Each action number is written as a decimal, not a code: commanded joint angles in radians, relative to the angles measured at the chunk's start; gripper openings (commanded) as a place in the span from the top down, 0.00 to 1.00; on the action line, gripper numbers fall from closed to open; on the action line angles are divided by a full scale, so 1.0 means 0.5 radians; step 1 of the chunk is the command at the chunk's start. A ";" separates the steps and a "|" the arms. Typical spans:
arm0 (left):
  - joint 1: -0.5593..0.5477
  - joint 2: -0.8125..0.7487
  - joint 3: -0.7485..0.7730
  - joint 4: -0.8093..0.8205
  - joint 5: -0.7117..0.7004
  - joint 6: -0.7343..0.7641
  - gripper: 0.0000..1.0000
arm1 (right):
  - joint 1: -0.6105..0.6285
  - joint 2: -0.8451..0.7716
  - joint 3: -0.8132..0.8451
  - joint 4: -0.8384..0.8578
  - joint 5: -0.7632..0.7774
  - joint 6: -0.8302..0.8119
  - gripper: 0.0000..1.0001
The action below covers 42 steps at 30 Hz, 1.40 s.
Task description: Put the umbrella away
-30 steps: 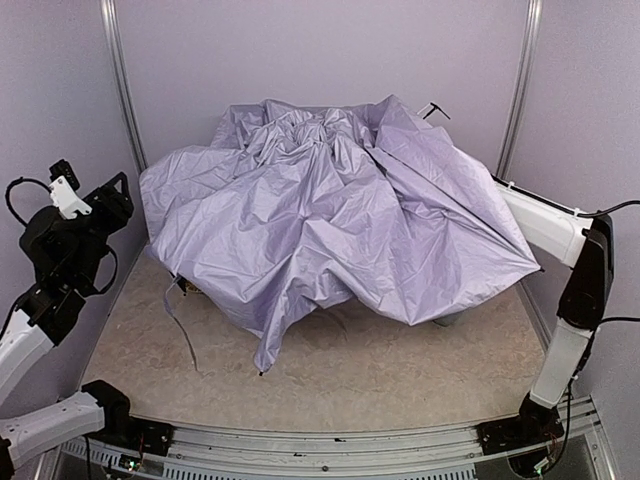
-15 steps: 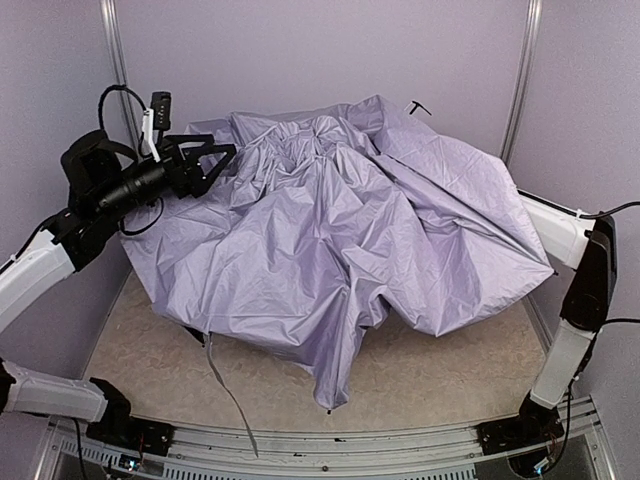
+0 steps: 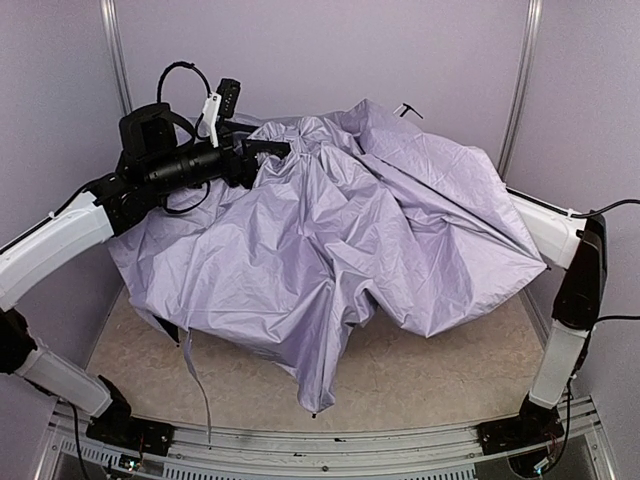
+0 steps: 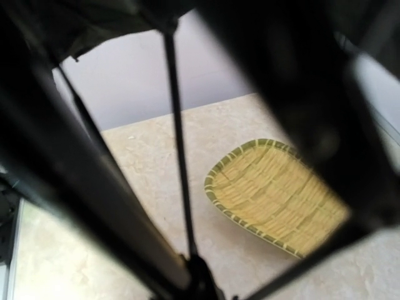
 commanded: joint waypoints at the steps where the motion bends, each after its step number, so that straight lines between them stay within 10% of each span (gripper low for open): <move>1: -0.034 0.092 0.007 -0.133 -0.088 0.028 0.22 | 0.065 -0.011 0.131 0.040 -0.096 0.129 0.99; 7: -0.017 0.110 -0.039 -0.085 -0.016 0.009 0.50 | 0.070 -0.005 0.001 0.312 -0.130 0.146 0.84; 14: 0.071 0.106 -0.184 -0.036 0.074 -0.032 0.59 | 0.068 0.061 -0.059 0.631 -0.008 0.087 0.73; 24: 0.102 0.298 -0.258 -0.151 0.074 0.053 0.63 | 0.047 0.313 -0.279 1.079 -0.080 0.131 0.94; 42: -0.041 0.257 -1.018 0.207 0.057 0.020 0.70 | 0.020 0.220 -1.006 1.369 0.205 0.065 0.96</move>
